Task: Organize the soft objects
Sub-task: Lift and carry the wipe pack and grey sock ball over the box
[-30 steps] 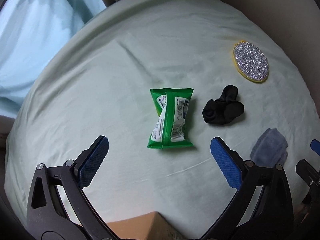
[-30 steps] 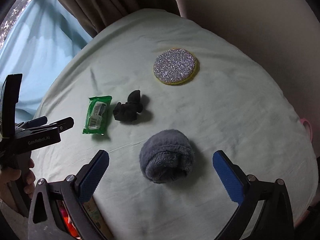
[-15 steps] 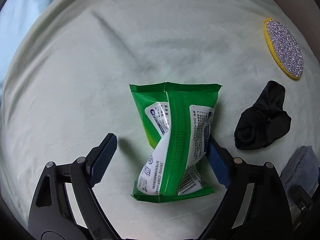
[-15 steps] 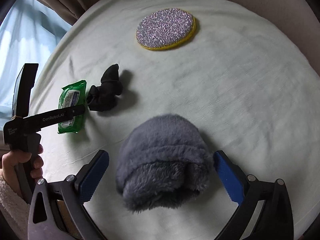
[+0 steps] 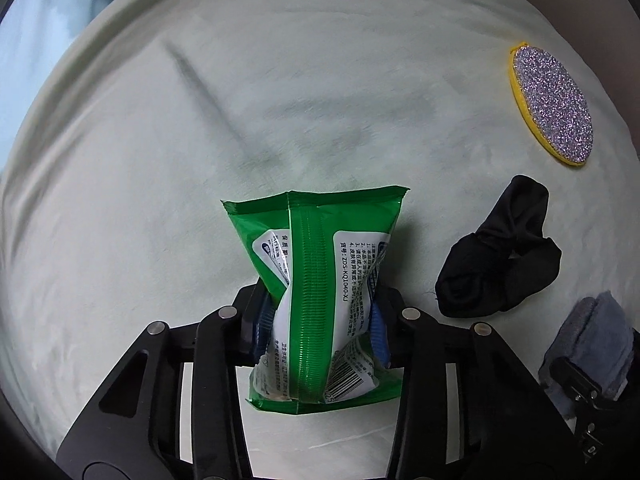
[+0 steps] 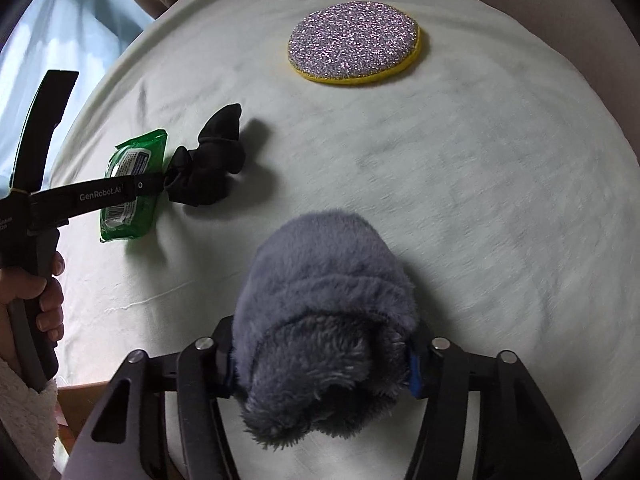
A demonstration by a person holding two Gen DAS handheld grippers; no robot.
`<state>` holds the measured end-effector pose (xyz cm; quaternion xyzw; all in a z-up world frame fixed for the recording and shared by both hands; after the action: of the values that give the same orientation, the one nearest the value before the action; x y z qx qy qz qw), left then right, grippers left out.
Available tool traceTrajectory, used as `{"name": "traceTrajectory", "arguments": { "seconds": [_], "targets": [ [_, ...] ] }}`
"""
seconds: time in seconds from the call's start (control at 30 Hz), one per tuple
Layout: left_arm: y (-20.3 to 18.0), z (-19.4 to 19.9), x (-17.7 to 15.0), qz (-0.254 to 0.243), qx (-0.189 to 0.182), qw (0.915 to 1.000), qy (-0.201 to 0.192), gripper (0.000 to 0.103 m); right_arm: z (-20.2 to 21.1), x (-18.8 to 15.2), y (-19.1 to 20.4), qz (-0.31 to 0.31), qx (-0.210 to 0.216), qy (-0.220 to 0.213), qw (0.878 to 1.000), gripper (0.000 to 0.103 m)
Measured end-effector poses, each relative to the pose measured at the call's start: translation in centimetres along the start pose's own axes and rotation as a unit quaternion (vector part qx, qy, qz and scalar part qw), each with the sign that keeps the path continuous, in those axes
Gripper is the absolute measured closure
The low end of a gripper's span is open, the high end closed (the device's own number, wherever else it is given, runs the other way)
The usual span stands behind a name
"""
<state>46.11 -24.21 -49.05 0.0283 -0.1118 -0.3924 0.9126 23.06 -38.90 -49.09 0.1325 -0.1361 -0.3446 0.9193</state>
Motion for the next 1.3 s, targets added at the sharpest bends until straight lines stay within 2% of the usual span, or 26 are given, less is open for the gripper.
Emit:
{"name": "traceTrajectory", "arguments": {
  "seconds": [0.13, 0.37, 0.6, 0.77, 0.97, 1.13, 1.3],
  "targets": [
    [-0.2, 0.6, -0.5, 0.003, 0.0, 1.0, -0.004, 0.068, 0.4, 0.5, 0.3, 0.006, 0.009, -0.009, 1.0, 0.056],
    [-0.5, 3.0, -0.2, 0.015, -0.005, 0.9997, -0.017, 0.069, 3.7, 1.3, 0.2, 0.018, 0.018, -0.042, 0.999, 0.056],
    [-1.1, 9.1, -0.8, 0.029, -0.009, 0.9984, -0.047, 0.069, 8.7, 1.7, 1.6, 0.035, 0.032, -0.08, 0.996, 0.056],
    [-3.2, 16.2, -2.5, 0.046, -0.004, 0.995, -0.089, 0.069, 14.4, 0.9, 2.9, 0.064, 0.042, -0.108, 0.991, 0.056],
    [-4.7, 24.2, -5.9, 0.081, 0.003, 0.9877, -0.133, 0.069, 21.7, -0.8, 4.9, 0.102, 0.07, -0.138, 0.983, 0.056],
    [-4.5, 31.1, -11.3, 0.122, 0.019, 0.9783, -0.166, 0.069, 27.6, -3.3, 7.4, 0.149, 0.089, -0.162, 0.971, 0.056],
    [-3.6, 36.3, -17.0, 0.178, 0.036, 0.9641, -0.194, 0.069, 32.1, -6.0, 10.6, 0.199, 0.111, -0.17, 0.959, 0.056]
  ]
}}
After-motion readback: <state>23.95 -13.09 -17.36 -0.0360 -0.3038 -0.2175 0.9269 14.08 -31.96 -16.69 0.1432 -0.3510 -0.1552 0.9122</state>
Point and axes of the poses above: each gripper's, at about its wrist camera, not at the fingertips, and z roughly against the way its jaws point, y to its left, x to its top, the point moved 2 cm from there along -z, roughly the way its jaws point, and after that the axes turned 10 degrees about -z, right-handed, at the moved point
